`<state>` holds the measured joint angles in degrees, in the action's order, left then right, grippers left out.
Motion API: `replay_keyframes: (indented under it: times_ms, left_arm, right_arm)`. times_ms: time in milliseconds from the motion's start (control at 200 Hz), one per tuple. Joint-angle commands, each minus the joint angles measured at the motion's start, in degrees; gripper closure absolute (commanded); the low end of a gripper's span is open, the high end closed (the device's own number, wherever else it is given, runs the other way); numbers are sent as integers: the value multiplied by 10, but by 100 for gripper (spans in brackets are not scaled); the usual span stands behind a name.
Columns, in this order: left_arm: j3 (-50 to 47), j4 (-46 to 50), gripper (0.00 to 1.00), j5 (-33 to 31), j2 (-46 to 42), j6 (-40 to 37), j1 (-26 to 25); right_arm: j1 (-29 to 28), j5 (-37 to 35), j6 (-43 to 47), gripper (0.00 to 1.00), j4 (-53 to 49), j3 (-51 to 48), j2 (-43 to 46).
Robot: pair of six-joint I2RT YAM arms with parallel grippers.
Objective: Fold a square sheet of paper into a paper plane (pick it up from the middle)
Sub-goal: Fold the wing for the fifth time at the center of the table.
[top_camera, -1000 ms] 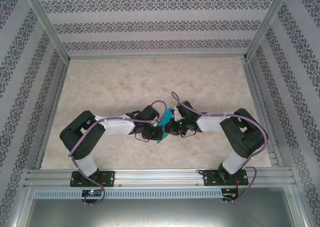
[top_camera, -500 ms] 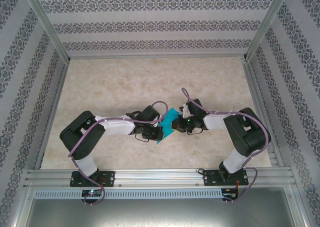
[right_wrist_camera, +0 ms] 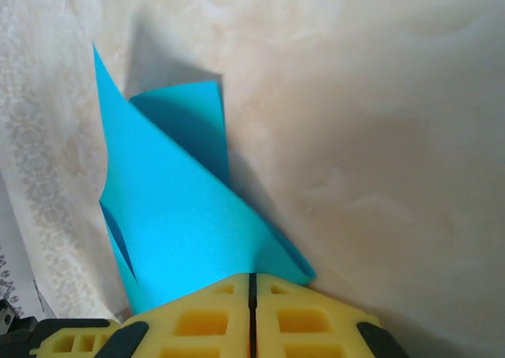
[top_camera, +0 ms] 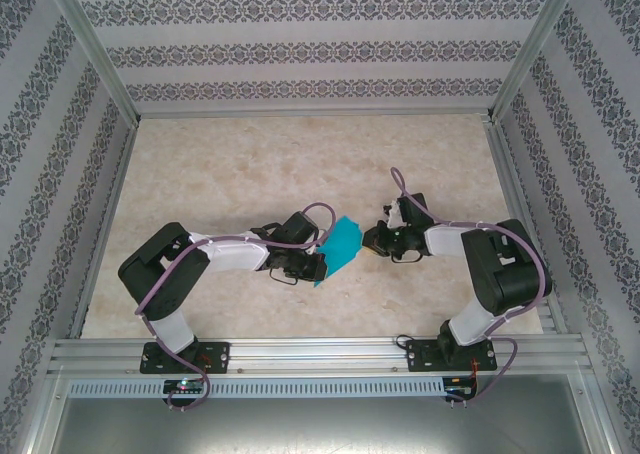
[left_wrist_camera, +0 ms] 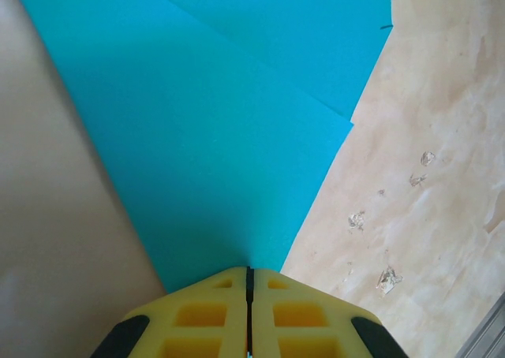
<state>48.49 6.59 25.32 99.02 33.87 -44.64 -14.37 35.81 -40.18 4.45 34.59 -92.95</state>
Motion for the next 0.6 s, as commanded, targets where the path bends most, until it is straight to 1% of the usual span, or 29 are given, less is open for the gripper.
replay_keyframes:
  times_ms: [0, 200, 330, 480, 595]
  left_arm:
    - [-30, 59, 91, -18, 25, -2, -7]
    - [-18, 43, 91, -9, 36, 7, -8]
    - [-12, 32, 91, -5, 46, 14, -11]
    - [-9, 19, 90, -6, 49, 25, -12]
    - [-5, 18, 90, -8, 47, 29, -15]
  right_arm:
    - [6, -7, 22, 91, -26, 10, 22]
    - [-7, -10, 11, 91, -62, 4, 98]
    - [-51, -13, -35, 91, -42, -15, 134]
    - [-114, -25, -83, 90, 12, -28, 118]
    - [-136, -27, -98, 90, 47, -33, 82]
